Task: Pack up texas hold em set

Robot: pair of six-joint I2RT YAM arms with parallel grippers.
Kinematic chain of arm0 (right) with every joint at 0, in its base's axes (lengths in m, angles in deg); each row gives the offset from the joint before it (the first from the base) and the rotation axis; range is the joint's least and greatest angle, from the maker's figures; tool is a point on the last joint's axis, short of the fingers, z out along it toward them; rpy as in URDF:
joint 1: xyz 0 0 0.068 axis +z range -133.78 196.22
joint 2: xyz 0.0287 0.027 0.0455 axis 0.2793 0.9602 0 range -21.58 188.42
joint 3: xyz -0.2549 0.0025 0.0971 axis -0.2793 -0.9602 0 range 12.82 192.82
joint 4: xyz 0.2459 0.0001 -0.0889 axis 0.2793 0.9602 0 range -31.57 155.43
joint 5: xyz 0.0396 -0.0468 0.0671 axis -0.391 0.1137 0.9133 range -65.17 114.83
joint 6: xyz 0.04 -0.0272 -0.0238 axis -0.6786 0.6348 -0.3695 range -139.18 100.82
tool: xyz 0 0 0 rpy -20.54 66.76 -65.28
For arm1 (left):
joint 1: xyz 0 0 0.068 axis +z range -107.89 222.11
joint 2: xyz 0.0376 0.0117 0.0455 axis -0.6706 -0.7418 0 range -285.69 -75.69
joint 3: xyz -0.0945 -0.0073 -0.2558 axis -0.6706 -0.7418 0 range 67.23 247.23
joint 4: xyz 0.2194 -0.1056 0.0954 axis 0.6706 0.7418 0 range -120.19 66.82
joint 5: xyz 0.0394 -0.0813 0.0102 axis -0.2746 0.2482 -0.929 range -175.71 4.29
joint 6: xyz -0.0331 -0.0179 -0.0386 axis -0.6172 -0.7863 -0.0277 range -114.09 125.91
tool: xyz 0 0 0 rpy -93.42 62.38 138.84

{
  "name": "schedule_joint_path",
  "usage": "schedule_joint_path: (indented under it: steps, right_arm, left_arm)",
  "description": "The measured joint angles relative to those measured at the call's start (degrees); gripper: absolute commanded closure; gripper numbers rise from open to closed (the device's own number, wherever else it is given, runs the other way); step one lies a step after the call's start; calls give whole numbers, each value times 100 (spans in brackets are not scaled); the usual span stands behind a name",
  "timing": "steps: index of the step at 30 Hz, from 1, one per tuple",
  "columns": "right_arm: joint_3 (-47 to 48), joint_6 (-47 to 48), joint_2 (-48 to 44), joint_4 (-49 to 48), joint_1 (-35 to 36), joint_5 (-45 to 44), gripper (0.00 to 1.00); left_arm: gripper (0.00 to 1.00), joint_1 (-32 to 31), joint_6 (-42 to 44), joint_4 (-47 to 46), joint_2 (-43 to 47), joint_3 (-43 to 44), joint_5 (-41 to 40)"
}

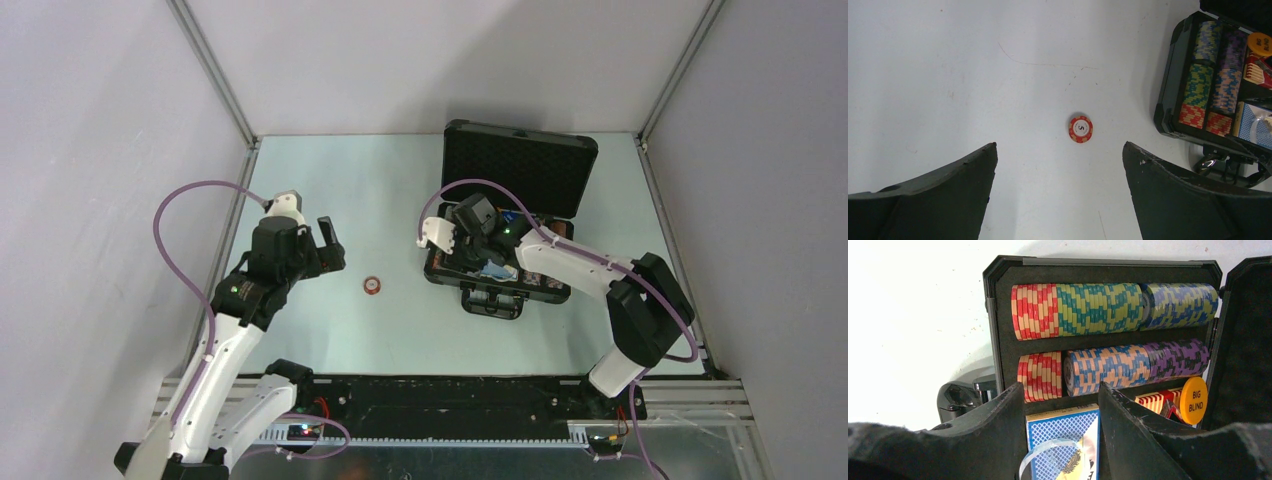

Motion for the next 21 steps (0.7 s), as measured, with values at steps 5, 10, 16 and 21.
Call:
schedule_joint_path:
  steps: [5,10,16,21]
  right_arm:
    - [0,-7,0,9,-33,7,38]
    - [0,-59,-63,-28,-35,85,37]
    - [0,-133,-238,-26,17,291,37]
    - [0,-138,-238,35,70,393,38]
  left_arm:
    - [1,0,0,0,0,0,0]
    - [0,0,0,0,0,0,0]
    - [0,0,0,0,0,0,0]
    - [0,0,0,0,0,0,0]
